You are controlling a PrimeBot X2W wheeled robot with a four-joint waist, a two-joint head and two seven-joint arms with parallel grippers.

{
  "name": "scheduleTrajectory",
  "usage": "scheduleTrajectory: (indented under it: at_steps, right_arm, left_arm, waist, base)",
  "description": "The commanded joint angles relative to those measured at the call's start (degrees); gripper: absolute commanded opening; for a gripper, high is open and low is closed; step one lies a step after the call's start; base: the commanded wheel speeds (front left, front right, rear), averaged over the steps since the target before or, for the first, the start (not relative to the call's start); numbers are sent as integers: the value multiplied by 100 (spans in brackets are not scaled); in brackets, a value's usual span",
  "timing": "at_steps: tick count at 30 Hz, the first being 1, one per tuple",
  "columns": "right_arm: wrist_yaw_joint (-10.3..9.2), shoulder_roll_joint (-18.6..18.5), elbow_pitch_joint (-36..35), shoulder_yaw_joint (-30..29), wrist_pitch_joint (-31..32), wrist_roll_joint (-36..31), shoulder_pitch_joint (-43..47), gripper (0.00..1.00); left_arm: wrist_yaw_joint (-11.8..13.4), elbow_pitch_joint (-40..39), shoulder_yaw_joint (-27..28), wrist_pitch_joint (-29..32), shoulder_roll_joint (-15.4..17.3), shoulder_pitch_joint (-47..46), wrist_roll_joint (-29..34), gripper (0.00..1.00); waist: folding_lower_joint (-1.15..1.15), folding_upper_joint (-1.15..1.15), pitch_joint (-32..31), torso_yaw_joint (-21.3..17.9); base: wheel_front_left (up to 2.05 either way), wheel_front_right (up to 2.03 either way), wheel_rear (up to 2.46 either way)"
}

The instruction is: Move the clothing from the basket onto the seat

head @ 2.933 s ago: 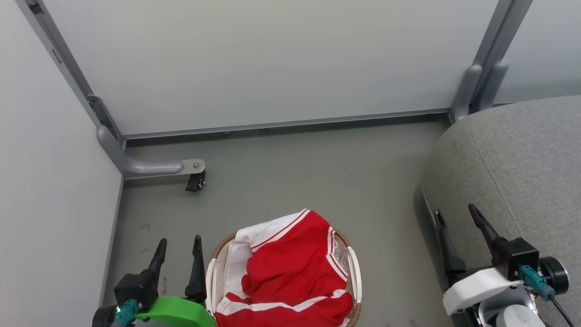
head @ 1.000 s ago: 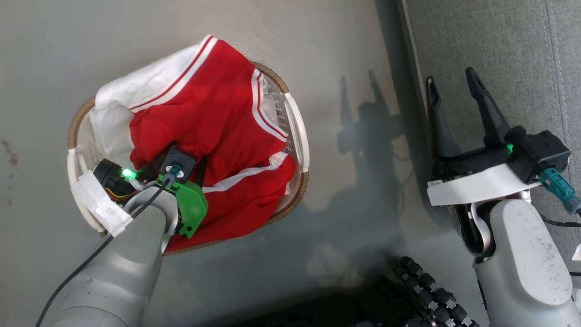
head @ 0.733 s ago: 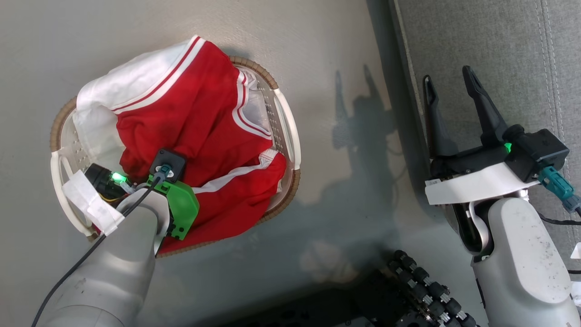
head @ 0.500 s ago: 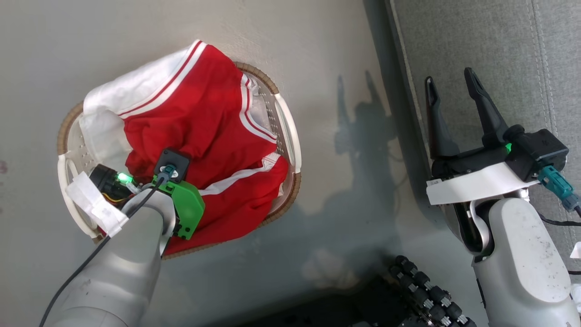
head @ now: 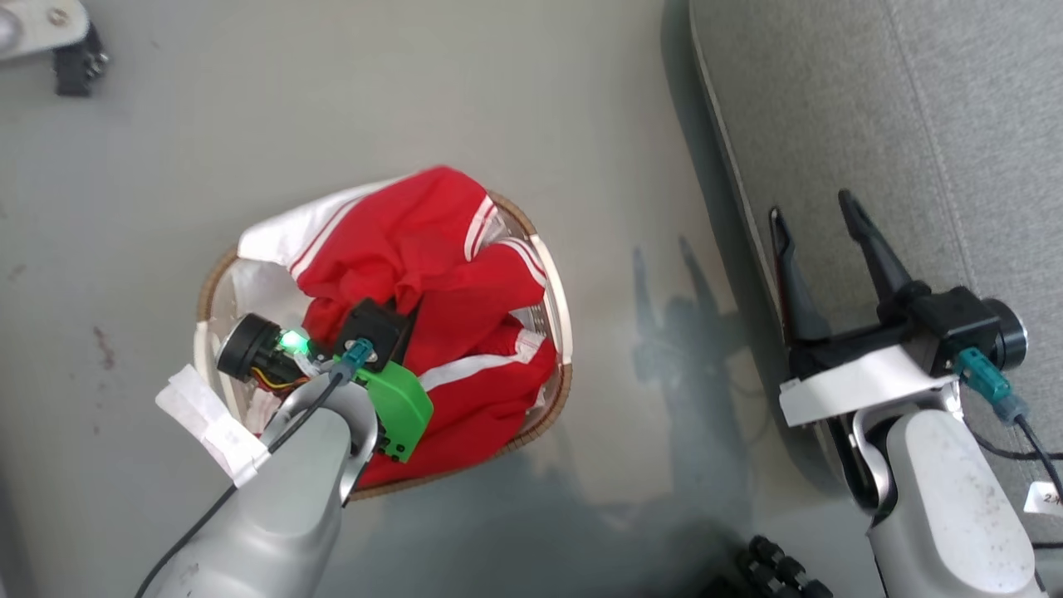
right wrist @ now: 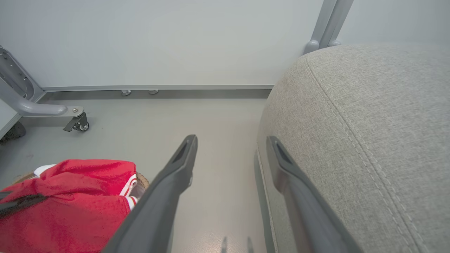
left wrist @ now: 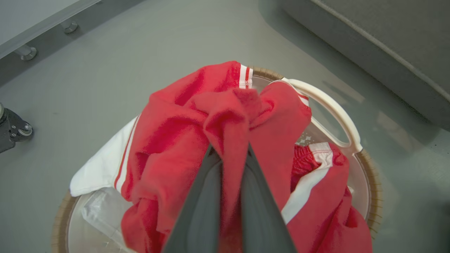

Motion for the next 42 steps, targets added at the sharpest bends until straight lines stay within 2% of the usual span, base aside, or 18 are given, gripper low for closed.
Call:
scheduleTrajectory:
  at_steps: [1, 10, 20, 30, 42]
  right_arm:
    - [-4, -24, 46, -12, -12, -55, 173, 100]
    - [-4, -24, 207, 49, -12, -251, 816, 100]
    - [-4, -23, 353, 237, -12, -299, 1473, 100]
    - [-4, -23, 363, 443, -12, -306, 1616, 100]
    - [-4, -22, 303, 732, -12, -388, 1198, 100]
  left_arm:
    - [-31, -192, -18, -22, 50, 180, -35, 0]
    - [-43, -1266, -213, -22, 168, 592, -69, 0]
    - [-40, -2045, -927, -23, 559, 272, -281, 0]
    - [-40, -2361, -1613, -22, 840, -683, -790, 0]
    - [-40, -2476, -1872, -22, 932, -1773, -1017, 0]
  waist:
    - [0, 0, -833, 344]
    - [0, 0, -2116, 657]
    - [0, 0, -3321, 771]
    - [0, 0, -3752, 786]
    - [0, 0, -3852, 837]
  base:
    - [0, 0, 0]
    - [0, 0, 0]
    - [0, 0, 0]
    - [0, 0, 0]
    - [0, 0, 0]
